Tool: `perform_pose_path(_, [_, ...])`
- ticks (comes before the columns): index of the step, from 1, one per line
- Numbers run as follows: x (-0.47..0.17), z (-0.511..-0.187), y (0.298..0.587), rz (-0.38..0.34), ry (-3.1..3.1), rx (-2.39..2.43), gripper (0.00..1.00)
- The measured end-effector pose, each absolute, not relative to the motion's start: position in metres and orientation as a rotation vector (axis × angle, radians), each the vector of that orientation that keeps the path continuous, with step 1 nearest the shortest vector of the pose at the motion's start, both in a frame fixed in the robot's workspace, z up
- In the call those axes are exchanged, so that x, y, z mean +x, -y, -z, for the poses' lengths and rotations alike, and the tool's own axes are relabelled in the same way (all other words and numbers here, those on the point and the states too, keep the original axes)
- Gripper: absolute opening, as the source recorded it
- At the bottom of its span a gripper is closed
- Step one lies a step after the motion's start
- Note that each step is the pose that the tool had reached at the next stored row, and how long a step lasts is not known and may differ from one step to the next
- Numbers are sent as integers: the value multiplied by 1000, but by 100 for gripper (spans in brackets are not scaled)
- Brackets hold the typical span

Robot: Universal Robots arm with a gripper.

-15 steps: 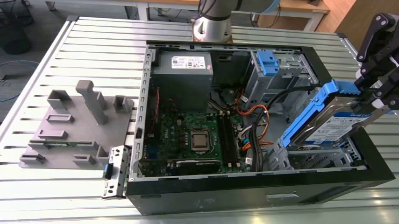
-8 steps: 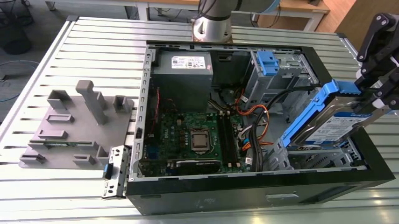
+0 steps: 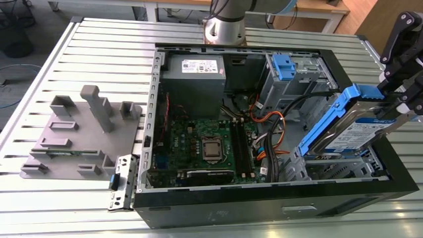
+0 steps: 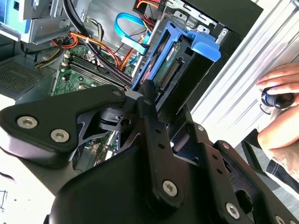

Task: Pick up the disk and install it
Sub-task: 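Insert the disk into the insertion slot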

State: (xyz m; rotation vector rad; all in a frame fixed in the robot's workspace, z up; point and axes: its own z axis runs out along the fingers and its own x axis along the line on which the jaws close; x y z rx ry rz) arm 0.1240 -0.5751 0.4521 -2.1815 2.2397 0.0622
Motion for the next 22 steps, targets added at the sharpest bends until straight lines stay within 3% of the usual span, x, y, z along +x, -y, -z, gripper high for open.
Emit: perform_pose_path(22, [127, -452, 575, -62, -2240, -2182, 35])
